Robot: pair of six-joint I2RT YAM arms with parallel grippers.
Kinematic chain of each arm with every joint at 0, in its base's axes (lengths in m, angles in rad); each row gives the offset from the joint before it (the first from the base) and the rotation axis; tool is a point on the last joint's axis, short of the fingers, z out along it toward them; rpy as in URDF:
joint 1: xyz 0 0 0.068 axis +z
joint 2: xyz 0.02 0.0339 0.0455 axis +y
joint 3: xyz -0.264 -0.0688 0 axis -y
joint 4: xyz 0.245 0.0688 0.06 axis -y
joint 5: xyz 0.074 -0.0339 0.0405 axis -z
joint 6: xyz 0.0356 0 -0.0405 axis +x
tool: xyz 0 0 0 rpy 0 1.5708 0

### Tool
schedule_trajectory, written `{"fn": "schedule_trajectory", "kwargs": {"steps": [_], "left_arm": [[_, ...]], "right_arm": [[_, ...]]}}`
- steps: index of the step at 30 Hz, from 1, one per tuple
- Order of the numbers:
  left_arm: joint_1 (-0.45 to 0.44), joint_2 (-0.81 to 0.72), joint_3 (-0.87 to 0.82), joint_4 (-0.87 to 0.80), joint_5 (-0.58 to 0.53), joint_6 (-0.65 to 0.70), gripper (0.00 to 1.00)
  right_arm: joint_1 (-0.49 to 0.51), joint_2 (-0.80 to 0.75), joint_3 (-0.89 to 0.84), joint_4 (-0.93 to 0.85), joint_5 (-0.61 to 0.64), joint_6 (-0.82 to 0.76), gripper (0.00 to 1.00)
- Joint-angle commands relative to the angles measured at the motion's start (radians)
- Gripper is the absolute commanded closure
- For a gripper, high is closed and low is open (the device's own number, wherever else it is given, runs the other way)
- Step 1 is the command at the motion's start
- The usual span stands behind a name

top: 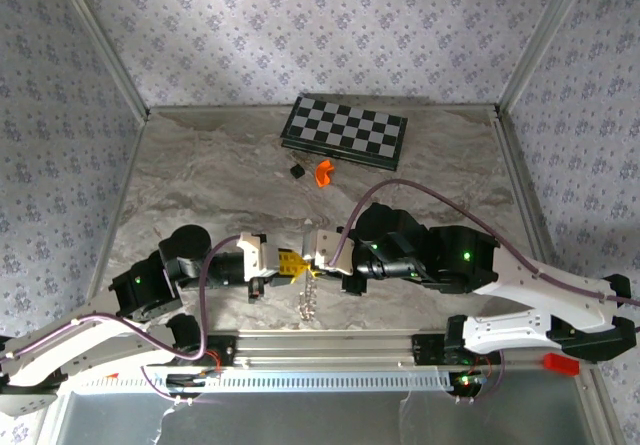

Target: Put the keys on the keyring

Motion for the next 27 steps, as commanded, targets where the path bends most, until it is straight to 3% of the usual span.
{"fn": "schedule_trajectory", "kwargs": {"steps": [1,5,7,20,27], "left_arm": [[-0.007,-0.021,0.005,0.081,0.019,-0.010,1.00],[-0.007,-0.043,-0.006,0.118,0.051,-0.026,1.00],[-0.007,-0.049,-0.013,0.135,0.067,-0.030,1.00],[-0.007,-0.053,-0.024,0.190,0.112,-0.052,1.00],[-0.007,-0.053,-0.028,0.201,0.109,-0.055,1.00]], "right_arm": [[0.004,-0.026,-0.015,0.071,-0.033,0.017,0.91],[0.004,-0.090,-0.087,0.186,-0.006,0.042,0.72],[0.005,-0.120,-0.119,0.235,-0.012,0.049,0.70],[0.007,-0.165,-0.155,0.244,-0.060,0.035,0.80],[0.014,-0.209,-0.223,0.261,-0.085,0.042,0.79]]}}
